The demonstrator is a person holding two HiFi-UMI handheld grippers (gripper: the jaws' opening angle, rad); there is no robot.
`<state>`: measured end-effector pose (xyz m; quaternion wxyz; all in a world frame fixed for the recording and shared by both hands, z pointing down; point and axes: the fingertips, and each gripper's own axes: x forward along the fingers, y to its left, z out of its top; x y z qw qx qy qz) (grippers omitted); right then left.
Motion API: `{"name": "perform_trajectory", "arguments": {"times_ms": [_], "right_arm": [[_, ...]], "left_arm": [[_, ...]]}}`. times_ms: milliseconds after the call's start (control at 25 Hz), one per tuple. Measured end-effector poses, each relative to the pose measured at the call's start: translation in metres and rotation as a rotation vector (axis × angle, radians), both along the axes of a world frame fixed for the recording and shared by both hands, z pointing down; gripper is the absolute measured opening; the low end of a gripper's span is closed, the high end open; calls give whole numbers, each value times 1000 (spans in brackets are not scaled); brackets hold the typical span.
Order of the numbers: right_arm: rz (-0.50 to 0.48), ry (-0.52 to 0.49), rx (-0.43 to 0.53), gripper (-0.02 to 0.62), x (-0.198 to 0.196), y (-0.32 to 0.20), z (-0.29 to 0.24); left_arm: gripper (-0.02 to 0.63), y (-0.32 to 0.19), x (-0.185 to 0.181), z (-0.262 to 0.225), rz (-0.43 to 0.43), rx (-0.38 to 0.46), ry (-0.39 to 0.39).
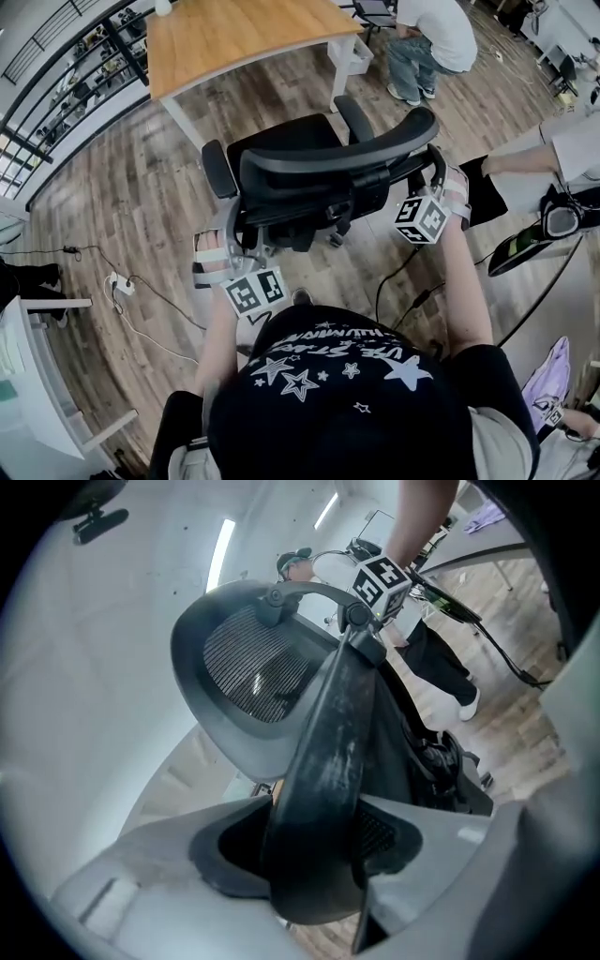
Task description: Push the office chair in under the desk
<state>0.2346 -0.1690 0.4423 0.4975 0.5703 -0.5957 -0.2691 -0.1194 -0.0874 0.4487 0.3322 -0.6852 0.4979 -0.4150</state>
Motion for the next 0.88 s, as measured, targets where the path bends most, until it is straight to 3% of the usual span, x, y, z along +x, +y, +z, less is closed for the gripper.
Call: {"name": "perform_trajectory", "arguments": {"times_ms": [560,880], "right_arm": [[64,26,24,255,-27,-75,-5],[93,56,-19,253,-21,-122,4]], "left_arm": [[235,-92,-31,-2,47,-6,12],[235,-123,-23,2,67,17,-9]]}}
